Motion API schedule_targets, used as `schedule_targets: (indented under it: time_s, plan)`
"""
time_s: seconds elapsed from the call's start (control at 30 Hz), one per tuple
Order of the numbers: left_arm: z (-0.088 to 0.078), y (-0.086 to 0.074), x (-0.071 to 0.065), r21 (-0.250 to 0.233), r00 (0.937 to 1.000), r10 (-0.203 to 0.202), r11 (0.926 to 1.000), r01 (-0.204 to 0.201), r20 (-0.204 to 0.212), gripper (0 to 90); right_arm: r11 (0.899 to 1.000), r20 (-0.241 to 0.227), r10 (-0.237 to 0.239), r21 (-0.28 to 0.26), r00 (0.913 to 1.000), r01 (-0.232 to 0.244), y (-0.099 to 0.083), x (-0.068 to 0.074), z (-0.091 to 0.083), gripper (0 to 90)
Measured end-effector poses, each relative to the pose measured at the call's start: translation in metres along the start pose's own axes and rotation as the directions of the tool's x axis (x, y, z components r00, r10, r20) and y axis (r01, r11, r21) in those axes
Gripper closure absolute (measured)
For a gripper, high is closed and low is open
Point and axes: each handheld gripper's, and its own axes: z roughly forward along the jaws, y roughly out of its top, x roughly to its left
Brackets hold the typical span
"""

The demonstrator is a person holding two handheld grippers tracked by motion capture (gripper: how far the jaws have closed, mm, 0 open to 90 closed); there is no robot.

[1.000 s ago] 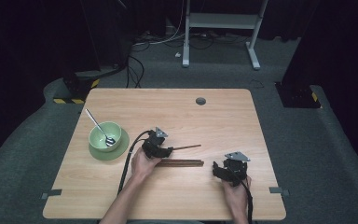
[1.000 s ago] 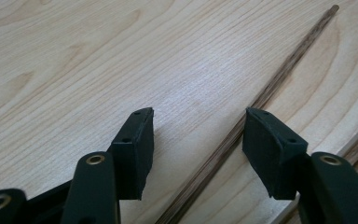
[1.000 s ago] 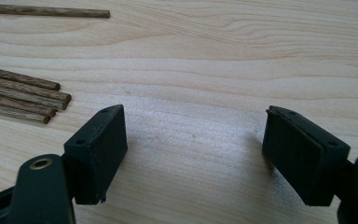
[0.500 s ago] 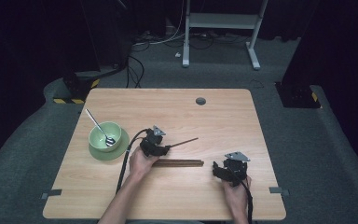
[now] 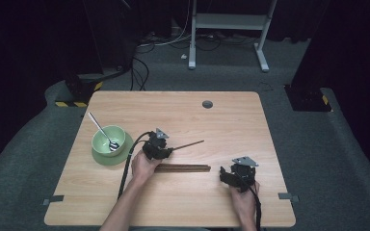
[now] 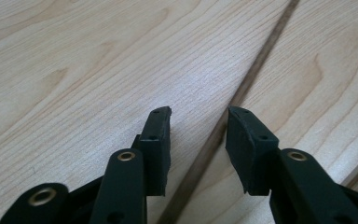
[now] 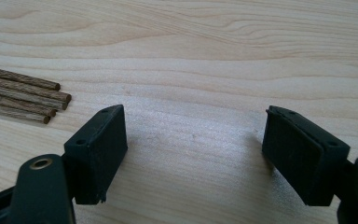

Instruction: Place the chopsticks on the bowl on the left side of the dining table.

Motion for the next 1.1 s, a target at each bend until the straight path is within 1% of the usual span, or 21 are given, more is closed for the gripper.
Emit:
schedule_targets:
  time_s: [0.03, 0.17, 0.2, 0.23, 0.3, 0.33, 0.43, 0.53, 0.7, 0.8, 0.9, 1.1]
  plan:
    - [0.000, 0.000, 0.001, 0.003, 1.0000, 0.006, 1.0000, -0.006, -0.002, 61.3, 1.000, 0.000, 0.000, 0.000, 1.0000, 0.000, 0.000, 0.000, 0.000, 21.2]
    - [-0.001, -0.001, 0.005, -0.003, 0.9999, -0.004, 1.0000, 0.004, -0.010, 62.7, 1.000, 0.000, 0.000, 0.000, 1.0000, 0.000, 0.000, 0.000, 0.000, 21.2]
    - [-0.001, -0.001, 0.005, -0.004, 0.9999, -0.012, 0.9999, 0.012, -0.010, 63.0, 1.000, 0.000, 0.000, 0.000, 1.0000, 0.000, 0.000, 0.000, 0.000, 21.2]
    - [-0.001, -0.001, 0.006, -0.003, 0.9999, -0.007, 1.0000, 0.007, -0.013, 63.2, 1.000, 0.000, 0.000, 0.000, 1.0000, 0.000, 0.000, 0.000, 0.000, 21.2]
    - [-0.001, -0.002, 0.006, -0.002, 0.9998, -0.015, 0.9999, 0.015, -0.013, 63.7, 1.000, -0.001, -0.001, 0.000, 1.0000, 0.001, 0.000, 0.000, 0.000, 21.2]
    - [-0.002, -0.002, 0.007, -0.001, 0.9998, -0.010, 0.9999, 0.010, -0.016, 63.9, 1.000, 0.000, 0.000, 0.000, 1.0000, 0.000, 0.000, 0.000, 0.000, 21.2]
    - [-0.002, -0.003, 0.008, -0.005, 0.9998, -0.016, 0.9999, 0.016, -0.013, 64.8, 1.000, 0.000, 0.000, 0.000, 1.0000, 0.000, 0.000, 0.000, 0.000, 21.2]
    - [-0.003, -0.004, 0.011, -0.006, 0.9998, -0.012, 0.9999, 0.012, -0.018, 67.3, 1.000, 0.000, 0.000, 0.000, 1.0000, 0.000, 0.000, 0.000, 0.000, 21.2]
    - [-0.003, -0.004, 0.012, -0.005, 0.9995, -0.020, 0.9998, 0.020, -0.023, 70.9, 1.000, -0.002, -0.004, -0.001, 1.0000, 0.004, 0.000, 0.000, 0.000, 21.3]
    - [-0.004, -0.005, 0.014, -0.002, 0.9995, -0.016, 0.9999, 0.016, -0.028, 73.1, 1.000, -0.002, -0.003, -0.001, 1.0000, 0.003, 0.000, 0.000, 0.000, 21.3]
    - [-0.005, -0.007, 0.016, -0.007, 0.9992, -0.026, 0.9996, 0.026, -0.029, 74.8, 1.000, -0.002, -0.003, -0.001, 1.0000, 0.003, 0.000, 0.000, 0.000, 21.3]
    - [-0.005, -0.007, 0.018, -0.005, 0.9994, -0.017, 0.9998, 0.017, -0.031, 76.4, 1.000, -0.002, -0.003, -0.001, 1.0000, 0.003, 0.000, 0.000, 0.000, 21.3]
